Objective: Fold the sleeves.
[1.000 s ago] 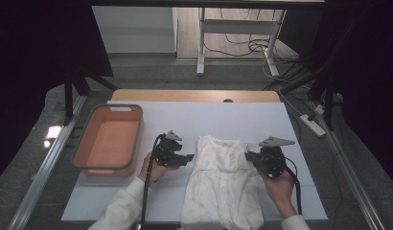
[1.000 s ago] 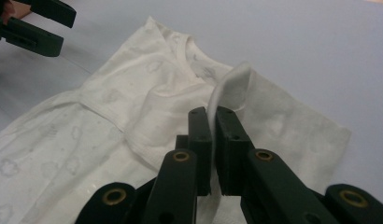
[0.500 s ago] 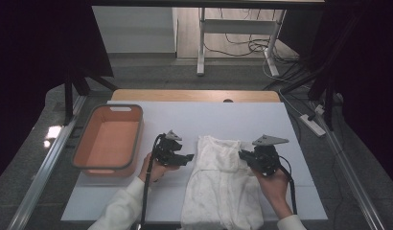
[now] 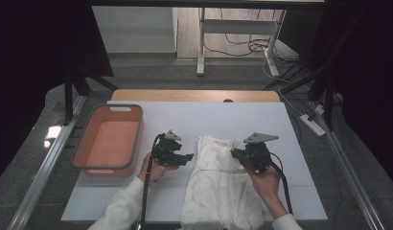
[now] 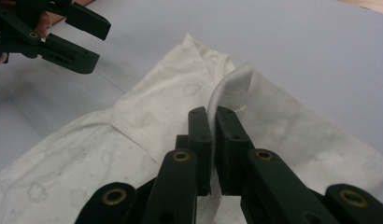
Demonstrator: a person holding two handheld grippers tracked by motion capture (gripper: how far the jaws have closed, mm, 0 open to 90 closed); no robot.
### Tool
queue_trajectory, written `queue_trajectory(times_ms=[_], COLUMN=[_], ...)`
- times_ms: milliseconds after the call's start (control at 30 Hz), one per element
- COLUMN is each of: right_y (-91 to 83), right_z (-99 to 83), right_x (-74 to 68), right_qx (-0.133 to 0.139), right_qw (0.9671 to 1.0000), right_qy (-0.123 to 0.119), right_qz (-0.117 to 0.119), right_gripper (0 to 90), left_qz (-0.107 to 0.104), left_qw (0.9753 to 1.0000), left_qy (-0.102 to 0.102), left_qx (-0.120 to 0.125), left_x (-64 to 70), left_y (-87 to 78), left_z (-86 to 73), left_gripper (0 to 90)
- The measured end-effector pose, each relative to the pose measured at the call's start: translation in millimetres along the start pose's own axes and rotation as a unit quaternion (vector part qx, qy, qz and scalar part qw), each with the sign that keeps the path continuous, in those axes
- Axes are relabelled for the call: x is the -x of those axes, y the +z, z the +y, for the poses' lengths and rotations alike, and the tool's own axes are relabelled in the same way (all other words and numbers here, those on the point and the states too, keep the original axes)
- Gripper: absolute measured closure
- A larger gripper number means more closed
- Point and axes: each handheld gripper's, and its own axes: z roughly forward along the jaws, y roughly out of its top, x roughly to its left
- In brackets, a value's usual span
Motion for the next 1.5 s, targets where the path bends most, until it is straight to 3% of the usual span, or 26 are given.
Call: queue_trajectory(times_ms=[233,500,800,867,900,967,1000,1267,1500], right_y=[12.7,31.9,40.8,44.4,47.3,46.5,42.0,20.3,9.1], right_z=[7.2,5.6,9.1,11.4,13.6,14.3,15.0,11.5,5.1], right_x=[-8.1,-9.2,-8.9,-10.9,-13.6,-14.9,-14.3,4.3,12.5], right_qx=[-0.006,-0.028,-0.031,-0.034,-0.033,-0.028,-0.017,0.014,0.022], right_qw=[0.9998,0.9994,0.9993,0.9991,0.9989,0.9989,0.9991,0.9996,0.9992], right_qy=[-0.014,-0.017,-0.019,-0.022,-0.025,-0.029,-0.03,-0.01,-0.018], right_qz=[0.009,0.01,0.009,0.011,0.022,0.024,0.023,0.022,0.03], right_gripper=[85.3,85.3,83.2,79.0,67.1,61.7,53.7,42.9,39.4], left_qz=[0.001,0.002,0.002,0.002,0.002,0.003,0.003,0.004,0.003], left_qw=[1.0,1.0,1.0,1.0,1.0,1.0,1.0,0.9999,0.9999], left_qy=[-0.002,-0.003,-0.004,-0.004,-0.004,-0.004,-0.005,-0.006,0.001], left_qx=[0.002,0.004,0.004,0.004,0.004,0.004,0.006,0.008,0.014], left_x=[-0.9,-1.0,-1.7,-1.7,-2.0,-2.4,-2.8,-2.7,-1.0], left_y=[-1.6,-2.4,-3.0,-3.0,-3.5,-3.9,-4.0,-4.4,-5.3], left_z=[-0.3,-0.6,-0.9,-0.9,-0.9,-0.9,-1.1,-1.0,0.5], left_gripper=[32.7,32.7,32.7,32.7,32.7,32.7,32.7,32.7,32.2])
